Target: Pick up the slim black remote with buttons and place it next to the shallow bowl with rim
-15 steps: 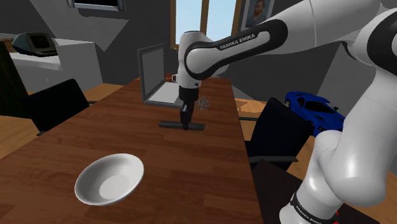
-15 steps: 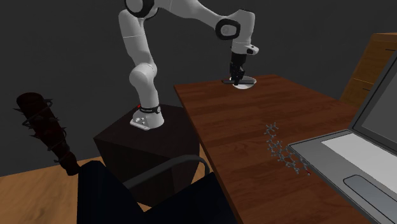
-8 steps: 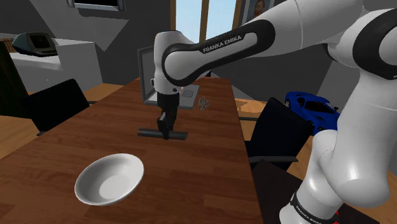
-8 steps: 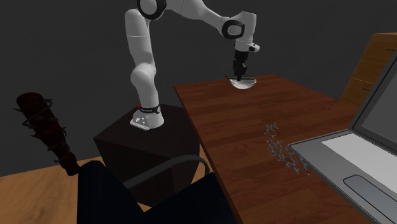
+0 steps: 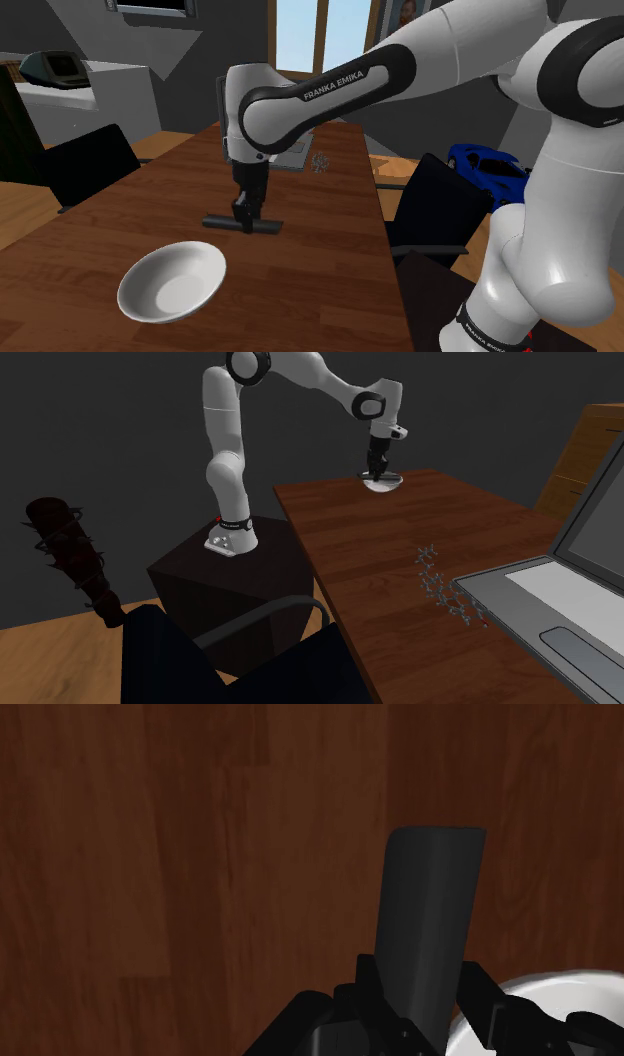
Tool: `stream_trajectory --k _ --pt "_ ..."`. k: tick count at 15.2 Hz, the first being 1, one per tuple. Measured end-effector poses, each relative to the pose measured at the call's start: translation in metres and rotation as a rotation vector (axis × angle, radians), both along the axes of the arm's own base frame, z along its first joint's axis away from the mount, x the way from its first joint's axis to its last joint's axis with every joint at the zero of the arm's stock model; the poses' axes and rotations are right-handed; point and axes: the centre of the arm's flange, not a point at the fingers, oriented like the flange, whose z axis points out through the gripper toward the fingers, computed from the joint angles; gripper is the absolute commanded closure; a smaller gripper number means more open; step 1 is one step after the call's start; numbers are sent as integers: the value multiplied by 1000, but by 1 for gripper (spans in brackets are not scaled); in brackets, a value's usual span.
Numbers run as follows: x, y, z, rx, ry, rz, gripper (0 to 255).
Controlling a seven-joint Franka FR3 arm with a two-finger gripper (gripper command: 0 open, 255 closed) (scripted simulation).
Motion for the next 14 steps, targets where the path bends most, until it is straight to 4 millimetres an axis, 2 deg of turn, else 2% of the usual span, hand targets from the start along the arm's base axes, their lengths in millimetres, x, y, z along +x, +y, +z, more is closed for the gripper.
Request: stream_trajectory --k 14 --pt "-1 1 -75 0 0 0 255"
